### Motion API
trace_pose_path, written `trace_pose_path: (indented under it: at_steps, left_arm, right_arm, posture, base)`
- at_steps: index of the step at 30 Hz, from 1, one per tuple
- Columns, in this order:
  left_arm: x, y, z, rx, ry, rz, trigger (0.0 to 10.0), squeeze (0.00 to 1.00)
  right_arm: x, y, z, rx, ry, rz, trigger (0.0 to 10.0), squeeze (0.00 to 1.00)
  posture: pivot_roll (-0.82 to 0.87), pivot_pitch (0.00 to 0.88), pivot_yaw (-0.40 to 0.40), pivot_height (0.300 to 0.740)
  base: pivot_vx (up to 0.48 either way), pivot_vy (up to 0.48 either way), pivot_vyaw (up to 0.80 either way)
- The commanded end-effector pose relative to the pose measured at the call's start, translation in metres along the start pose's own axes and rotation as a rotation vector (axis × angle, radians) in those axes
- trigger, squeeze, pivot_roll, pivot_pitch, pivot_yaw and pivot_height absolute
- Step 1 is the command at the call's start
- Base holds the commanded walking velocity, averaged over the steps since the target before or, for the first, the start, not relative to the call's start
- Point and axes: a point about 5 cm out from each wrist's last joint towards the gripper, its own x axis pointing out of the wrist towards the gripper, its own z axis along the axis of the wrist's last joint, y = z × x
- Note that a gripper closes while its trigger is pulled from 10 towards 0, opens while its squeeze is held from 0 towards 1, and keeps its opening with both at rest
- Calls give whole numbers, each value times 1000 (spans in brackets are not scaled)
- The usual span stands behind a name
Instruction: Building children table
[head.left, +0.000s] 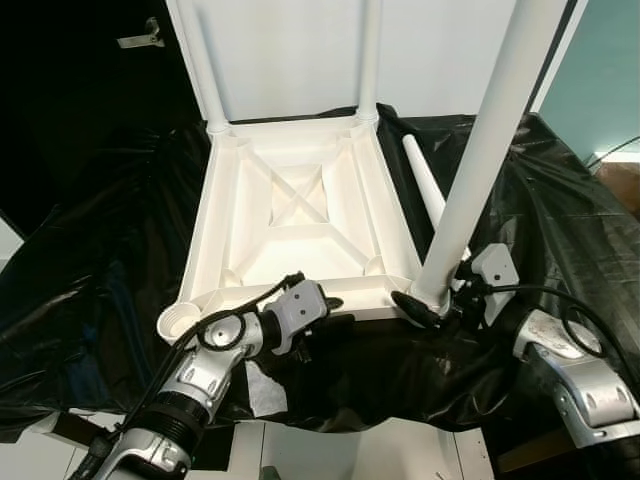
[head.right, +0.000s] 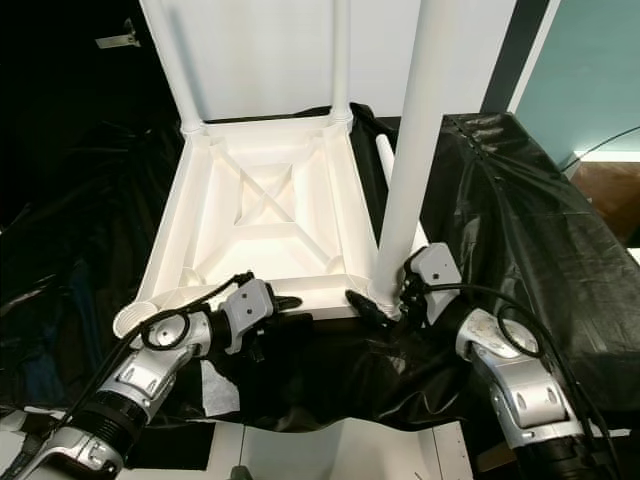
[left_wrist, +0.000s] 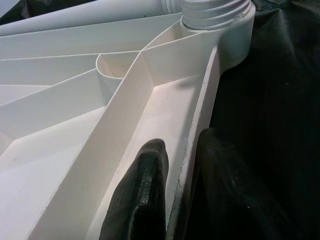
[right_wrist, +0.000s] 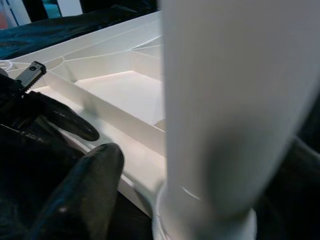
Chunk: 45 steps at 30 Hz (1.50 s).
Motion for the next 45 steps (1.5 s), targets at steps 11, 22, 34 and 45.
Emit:
trace_pose_path:
  at_steps: [11, 22, 34, 45]
  left_arm:
    - [2, -11, -13, -22, 59, -51, 10000, 0]
    - [1, -12, -14, -22, 61, -48, 10000, 0]
    - [-1, -16, -16, -31, 60, -46, 10000, 0]
    - [0, -17, -16, -32, 59, -38, 10000, 0]
  right_arm:
    - [14, 9, -2, 100, -70, -176, 0, 0]
    - [25, 35, -18, 130, -50, -538, 0, 0]
    - [28, 27, -34, 250, -27, -881, 0, 0]
    - [28, 24, -29, 205, -36, -899, 10000, 1000]
  posture:
    - [-43, 18, 22, 740]
    - [-30, 24, 15, 740]
    - [4, 31, 12, 740]
    - [-3, 31, 8, 740]
  base:
    - [0, 0, 0]
    - [0, 0, 0]
    - [0, 0, 0]
    - [0, 0, 0]
